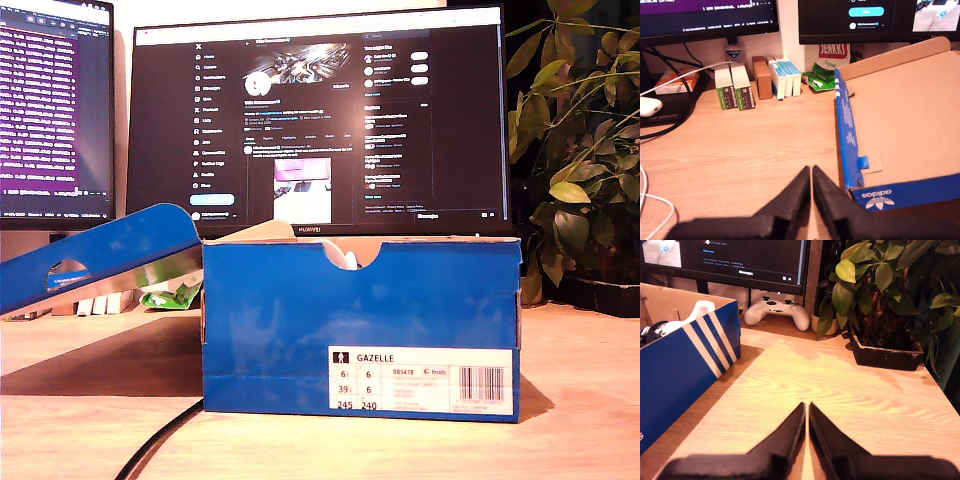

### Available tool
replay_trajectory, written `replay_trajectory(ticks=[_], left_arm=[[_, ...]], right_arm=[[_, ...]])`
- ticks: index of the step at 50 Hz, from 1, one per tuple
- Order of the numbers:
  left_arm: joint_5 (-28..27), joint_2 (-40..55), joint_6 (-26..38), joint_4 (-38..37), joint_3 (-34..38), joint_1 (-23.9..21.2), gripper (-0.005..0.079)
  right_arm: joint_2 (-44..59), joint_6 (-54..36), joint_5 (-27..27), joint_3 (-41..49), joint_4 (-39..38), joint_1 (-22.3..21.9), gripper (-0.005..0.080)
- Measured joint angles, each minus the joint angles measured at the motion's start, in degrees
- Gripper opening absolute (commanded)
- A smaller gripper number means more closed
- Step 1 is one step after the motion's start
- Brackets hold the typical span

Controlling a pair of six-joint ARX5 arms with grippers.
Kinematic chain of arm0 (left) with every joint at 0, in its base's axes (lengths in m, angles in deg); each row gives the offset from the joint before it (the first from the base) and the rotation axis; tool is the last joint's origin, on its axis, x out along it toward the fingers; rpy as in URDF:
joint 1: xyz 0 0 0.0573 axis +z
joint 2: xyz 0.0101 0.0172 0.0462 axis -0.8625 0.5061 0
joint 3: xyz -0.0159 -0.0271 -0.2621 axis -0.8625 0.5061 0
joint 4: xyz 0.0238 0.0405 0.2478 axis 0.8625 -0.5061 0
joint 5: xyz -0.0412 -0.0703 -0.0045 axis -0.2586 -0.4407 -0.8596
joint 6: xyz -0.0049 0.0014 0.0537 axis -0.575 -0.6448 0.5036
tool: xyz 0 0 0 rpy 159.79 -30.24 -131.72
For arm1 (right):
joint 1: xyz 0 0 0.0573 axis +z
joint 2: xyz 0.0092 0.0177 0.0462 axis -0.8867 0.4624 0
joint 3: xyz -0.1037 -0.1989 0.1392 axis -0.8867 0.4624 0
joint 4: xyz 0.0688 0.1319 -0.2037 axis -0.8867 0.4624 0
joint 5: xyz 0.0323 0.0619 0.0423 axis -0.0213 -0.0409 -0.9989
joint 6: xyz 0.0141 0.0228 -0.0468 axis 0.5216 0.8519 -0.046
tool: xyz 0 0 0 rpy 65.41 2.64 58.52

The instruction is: Close the blue shoebox by pushing the lid with your left arm and holding the box in place with your right arm

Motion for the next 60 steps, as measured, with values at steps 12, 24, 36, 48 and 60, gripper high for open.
replay_trajectory(ticks=[12, 24, 36, 48, 60], left_arm=[[0.0, 0.0, 0.0, 0.0, 0.0, 0.0, -0.0013], [0.0, 0.0, 0.0, 0.0, 0.0, 0.0, -0.0013], [0.0, 0.0, 0.0, 0.0, 0.0, 0.0, -0.0013], [-1.4, 0.0, -2.4, 0.3, 0.0, 0.0, -0.0013], [-4.4, 0.0, -10.5, 2.7, -0.1, 0.0, -0.0015]], right_arm=[[0.0, 0.0, 0.0, 0.0, 0.0, 0.0, -0.0011], [0.0, 0.0, 0.0, 0.0, 0.0, 0.0, -0.0011], [0.0, 0.0, 0.0, 0.0, 0.0, 0.0, -0.0011], [0.0, 5.8, -1.9, 0.0, -0.6, 0.0, -0.0011], [0.0, 24.1, -12.6, 0.0, -5.0, 0.0, -0.0011]])
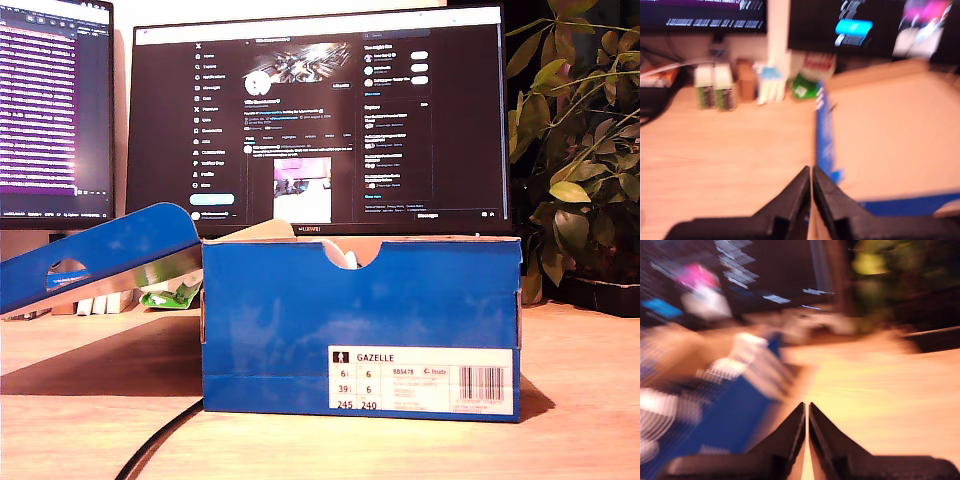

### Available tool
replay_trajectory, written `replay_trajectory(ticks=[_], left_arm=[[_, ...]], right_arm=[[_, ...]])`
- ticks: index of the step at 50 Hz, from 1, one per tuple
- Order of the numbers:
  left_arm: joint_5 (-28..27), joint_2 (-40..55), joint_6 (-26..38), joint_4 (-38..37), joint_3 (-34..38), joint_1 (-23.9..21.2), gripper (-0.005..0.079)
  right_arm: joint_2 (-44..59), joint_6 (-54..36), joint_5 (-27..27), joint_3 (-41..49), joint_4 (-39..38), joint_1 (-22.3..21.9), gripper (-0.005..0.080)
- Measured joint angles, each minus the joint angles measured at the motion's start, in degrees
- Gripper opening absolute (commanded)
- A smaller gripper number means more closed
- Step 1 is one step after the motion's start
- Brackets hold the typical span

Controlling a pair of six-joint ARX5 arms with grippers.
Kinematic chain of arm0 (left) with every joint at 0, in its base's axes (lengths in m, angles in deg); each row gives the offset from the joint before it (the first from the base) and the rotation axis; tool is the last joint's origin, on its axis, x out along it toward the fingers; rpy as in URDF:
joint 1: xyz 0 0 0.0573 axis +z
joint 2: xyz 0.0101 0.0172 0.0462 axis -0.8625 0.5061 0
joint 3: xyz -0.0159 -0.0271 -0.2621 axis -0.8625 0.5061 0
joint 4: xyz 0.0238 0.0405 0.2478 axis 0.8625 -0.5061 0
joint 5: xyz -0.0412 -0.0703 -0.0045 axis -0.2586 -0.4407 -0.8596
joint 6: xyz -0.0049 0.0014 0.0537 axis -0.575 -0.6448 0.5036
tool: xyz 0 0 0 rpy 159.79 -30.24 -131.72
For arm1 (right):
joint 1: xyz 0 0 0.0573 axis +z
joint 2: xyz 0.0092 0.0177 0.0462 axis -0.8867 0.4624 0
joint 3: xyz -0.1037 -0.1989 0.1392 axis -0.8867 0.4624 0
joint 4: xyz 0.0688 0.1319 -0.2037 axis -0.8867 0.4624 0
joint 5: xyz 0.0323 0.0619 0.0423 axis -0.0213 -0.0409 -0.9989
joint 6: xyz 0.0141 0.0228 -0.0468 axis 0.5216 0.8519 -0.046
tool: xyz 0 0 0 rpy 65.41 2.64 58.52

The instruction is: Close the blue shoebox by pushing the lid with your left arm and holding the box in place with your right arm

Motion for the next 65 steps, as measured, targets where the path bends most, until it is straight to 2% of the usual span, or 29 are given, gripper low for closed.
replay_trajectory(ticks=[3, 4, 18, 32, 40, 55, 65], left_arm=[[-0.2, 0.0, -0.2, -0.1, -0.4, 0.0, -0.0018], [-0.4, 0.0, -2.2, -0.2, -0.7, 0.0, -0.0018], [-4.2, 3.0, -8.6, 0.0, -8.8, 0.0, -0.0019], [-7.1, 20.2, -9.0, 0.0, -15.2, 0.0, -0.0019], [-9.7, 30.8, -8.1, 0.0, -18.9, 0.4, -0.0019], [-13.1, 48.3, -3.1, 4.0, -22.8, 5.5, -0.0019], [-20.6, 58.4, -2.7, 6.1, -25.5, 11.3, -0.0019]], right_arm=[[0.0, 1.2, -2.1, -0.2, -1.1, 0.0, -0.0011], [0.0, 3.3, -2.4, -0.4, -1.0, 0.0, -0.0011], [0.5, 12.7, -2.6, -8.9, 1.4, 0.0, -0.0011], [10.5, 13.4, -3.0, -14.8, 2.0, 0.0, -0.0011], [19.5, 13.4, -7.4, -14.9, 2.6, 0.0, -0.0011], [37.4, 13.4, -14.5, -15.1, 1.1, 0.0, -0.0011], [46.2, 13.4, -17.2, -17.9, -1.7, 0.9, -0.0011]])
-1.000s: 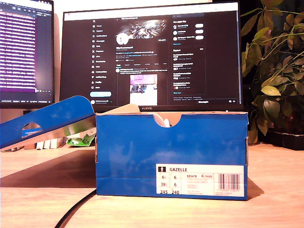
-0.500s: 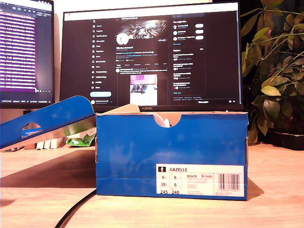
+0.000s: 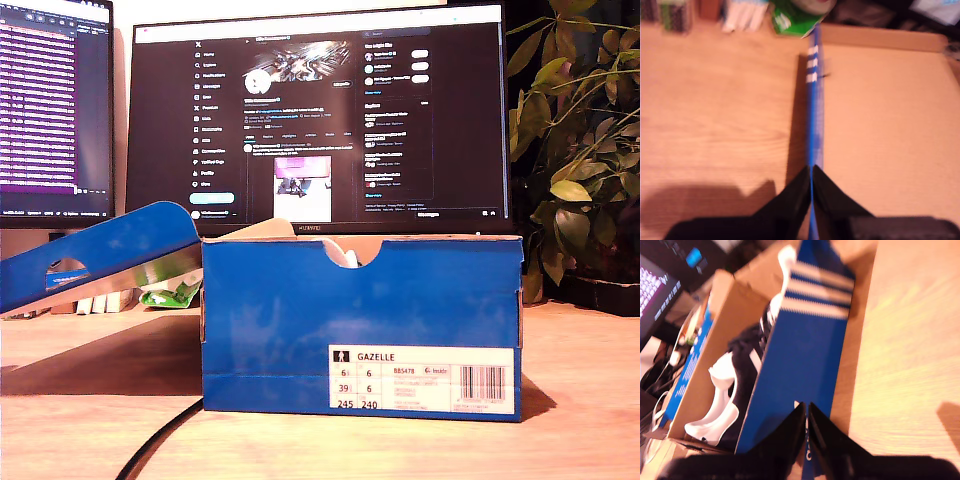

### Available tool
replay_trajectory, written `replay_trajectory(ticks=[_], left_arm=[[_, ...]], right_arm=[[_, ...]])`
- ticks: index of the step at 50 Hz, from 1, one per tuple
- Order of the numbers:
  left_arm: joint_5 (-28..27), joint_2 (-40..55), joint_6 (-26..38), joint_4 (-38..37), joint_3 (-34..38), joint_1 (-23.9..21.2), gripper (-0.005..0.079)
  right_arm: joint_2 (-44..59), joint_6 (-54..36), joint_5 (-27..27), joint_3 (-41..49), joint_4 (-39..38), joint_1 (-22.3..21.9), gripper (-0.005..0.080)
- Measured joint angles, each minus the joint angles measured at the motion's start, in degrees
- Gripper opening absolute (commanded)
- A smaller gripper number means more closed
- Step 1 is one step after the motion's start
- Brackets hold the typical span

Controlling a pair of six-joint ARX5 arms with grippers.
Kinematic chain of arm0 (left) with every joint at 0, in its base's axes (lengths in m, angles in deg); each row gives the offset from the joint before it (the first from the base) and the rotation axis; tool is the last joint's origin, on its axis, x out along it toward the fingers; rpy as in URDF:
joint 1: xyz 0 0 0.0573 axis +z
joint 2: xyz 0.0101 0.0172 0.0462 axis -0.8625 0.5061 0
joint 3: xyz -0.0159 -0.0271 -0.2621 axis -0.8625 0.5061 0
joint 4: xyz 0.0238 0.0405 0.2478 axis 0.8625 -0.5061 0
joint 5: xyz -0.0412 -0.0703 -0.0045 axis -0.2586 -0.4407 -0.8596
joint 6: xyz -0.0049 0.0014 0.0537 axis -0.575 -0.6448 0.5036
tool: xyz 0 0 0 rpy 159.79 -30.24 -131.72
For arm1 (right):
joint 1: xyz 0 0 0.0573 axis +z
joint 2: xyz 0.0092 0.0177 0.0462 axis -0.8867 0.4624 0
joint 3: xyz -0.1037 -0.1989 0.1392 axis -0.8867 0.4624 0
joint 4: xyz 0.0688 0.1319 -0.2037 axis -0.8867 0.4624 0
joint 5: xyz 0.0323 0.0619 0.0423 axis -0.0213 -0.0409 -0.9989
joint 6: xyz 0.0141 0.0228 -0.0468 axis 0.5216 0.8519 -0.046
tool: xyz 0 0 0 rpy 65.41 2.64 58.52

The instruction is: Close the blue shoebox by pushing the lid with your left arm and holding the box in place with your right arm

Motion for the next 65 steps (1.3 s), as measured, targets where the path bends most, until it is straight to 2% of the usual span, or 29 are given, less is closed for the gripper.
replay_trajectory(ticks=[13, 29, 38, 48, 65], left_arm=[[-5.4, 12.6, 1.9, 0.3, -2.0, 3.5, -0.0019], [-12.1, 20.6, 2.1, -0.2, -2.3, 4.2, -0.0019], [-19.5, 21.5, 1.2, -0.5, -2.3, 4.5, -0.0019], [-25.4, 21.5, 0.0, -0.3, -3.2, 5.2, -0.0019], [-35.4, 21.5, -1.8, -2.0, -12.9, 4.7, -0.0019]], right_arm=[[10.3, 0.0, 0.0, -3.8, -5.7, 7.4, -0.0011], [22.5, -0.1, 2.8, -8.8, -8.3, 13.8, -0.0011], [25.1, -0.5, 3.2, -9.5, -9.1, 14.5, -0.0011], [25.3, -1.4, 3.5, -9.5, -9.2, 14.5, -0.0011], [25.3, -1.6, 3.4, -9.5, -9.2, 14.9, -0.0011]])
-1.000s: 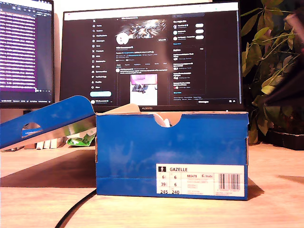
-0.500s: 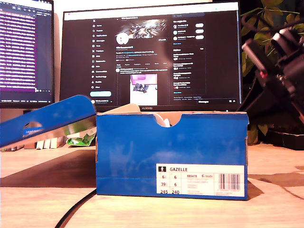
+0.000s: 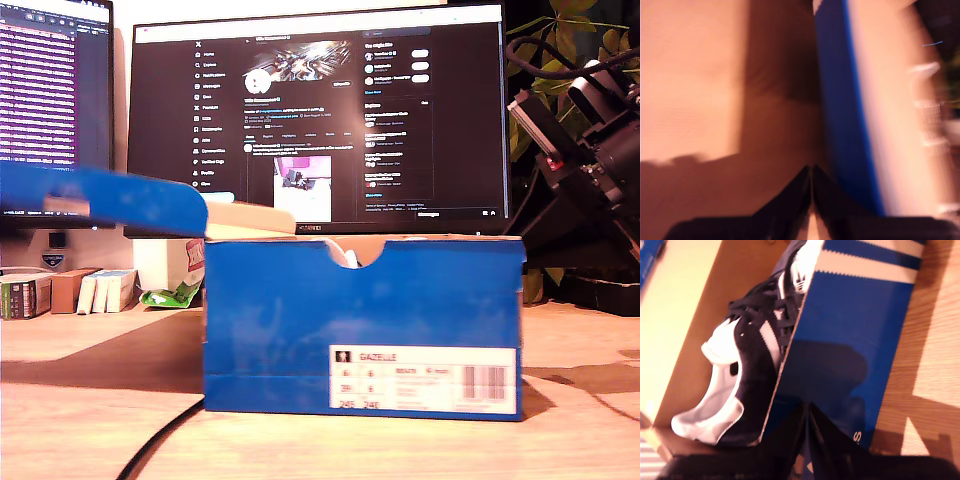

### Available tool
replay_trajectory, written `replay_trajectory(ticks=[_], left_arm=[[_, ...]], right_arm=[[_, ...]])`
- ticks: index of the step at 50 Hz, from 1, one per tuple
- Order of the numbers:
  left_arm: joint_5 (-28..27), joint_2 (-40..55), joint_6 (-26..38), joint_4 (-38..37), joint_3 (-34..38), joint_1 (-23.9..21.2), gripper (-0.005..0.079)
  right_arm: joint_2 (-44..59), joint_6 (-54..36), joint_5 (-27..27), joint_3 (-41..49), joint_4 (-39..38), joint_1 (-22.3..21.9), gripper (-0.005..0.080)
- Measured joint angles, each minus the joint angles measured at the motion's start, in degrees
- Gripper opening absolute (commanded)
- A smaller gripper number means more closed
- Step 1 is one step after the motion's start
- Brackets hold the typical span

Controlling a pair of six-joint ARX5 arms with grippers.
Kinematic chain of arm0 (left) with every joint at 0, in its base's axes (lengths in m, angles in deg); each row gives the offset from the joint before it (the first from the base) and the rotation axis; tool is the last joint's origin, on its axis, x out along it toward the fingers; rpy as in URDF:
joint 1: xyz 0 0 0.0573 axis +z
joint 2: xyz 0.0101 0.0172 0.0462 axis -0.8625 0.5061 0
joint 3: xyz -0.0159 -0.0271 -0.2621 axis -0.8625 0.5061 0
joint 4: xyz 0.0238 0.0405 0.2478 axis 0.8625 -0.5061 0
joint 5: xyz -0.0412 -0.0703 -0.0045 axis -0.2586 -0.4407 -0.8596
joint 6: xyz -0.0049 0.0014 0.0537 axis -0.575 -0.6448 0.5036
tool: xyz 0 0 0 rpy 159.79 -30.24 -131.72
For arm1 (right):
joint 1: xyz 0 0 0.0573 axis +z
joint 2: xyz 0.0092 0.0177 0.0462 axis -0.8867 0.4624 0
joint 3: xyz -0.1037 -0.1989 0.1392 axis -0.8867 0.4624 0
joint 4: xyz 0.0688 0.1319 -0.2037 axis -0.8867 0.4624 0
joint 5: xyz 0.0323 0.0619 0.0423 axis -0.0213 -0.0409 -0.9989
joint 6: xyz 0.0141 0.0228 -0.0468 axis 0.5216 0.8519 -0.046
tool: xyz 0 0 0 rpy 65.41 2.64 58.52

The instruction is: Close the blue shoebox by pushing the lid with your left arm and holding the box in place with your right arm

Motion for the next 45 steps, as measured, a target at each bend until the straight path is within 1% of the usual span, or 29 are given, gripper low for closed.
replay_trajectory(ticks=[2, 3, 5, 6, 10, 22, 27, 40, 45], left_arm=[[-0.3, 0.0, 0.0, -0.8, -1.0, 0.0, -0.0019], [-1.7, 0.0, 0.0, -1.1, -1.4, -0.1, -0.0019], [-2.1, 0.0, 0.0, -1.7, -2.2, -0.2, -0.0019], [-3.4, 0.0, 0.0, -2.0, -2.5, -0.2, -0.0019], [-5.5, 0.0, -0.9, -2.3, -4.0, -0.7, -0.0019], [-8.5, 0.0, -3.3, -2.2, -8.4, -4.4, -0.0019], [-8.6, 0.0, -4.3, -2.2, -10.1, -7.4, -0.0019], [-7.6, 0.0, -4.6, -2.0, -14.5, -17.4, -0.0019], [-6.3, 0.0, -4.9, -1.9, -16.2, -20.7, -0.0019]], right_arm=[[0.0, 0.0, 0.0, 0.0, 0.0, 0.0, -0.0011], [0.0, 0.0, 0.0, 0.0, 0.0, 0.0, -0.0011], [0.0, 0.0, 0.0, 0.0, 0.0, 0.0, -0.0011], [0.0, 0.0, 0.0, 0.0, 0.0, 0.0, -0.0011], [0.0, 0.0, 0.0, 0.0, 0.0, 0.0, -0.0011], [0.0, -0.6, 0.0, 0.0, 0.0, 0.0, -0.0011], [0.0, -1.3, 0.0, 0.0, 0.0, 0.0, -0.0011], [0.0, -3.1, 0.0, 0.0, 0.0, -0.1, -0.0011], [0.0, -4.2, -0.3, 0.0, 0.5, -1.8, -0.0011]])
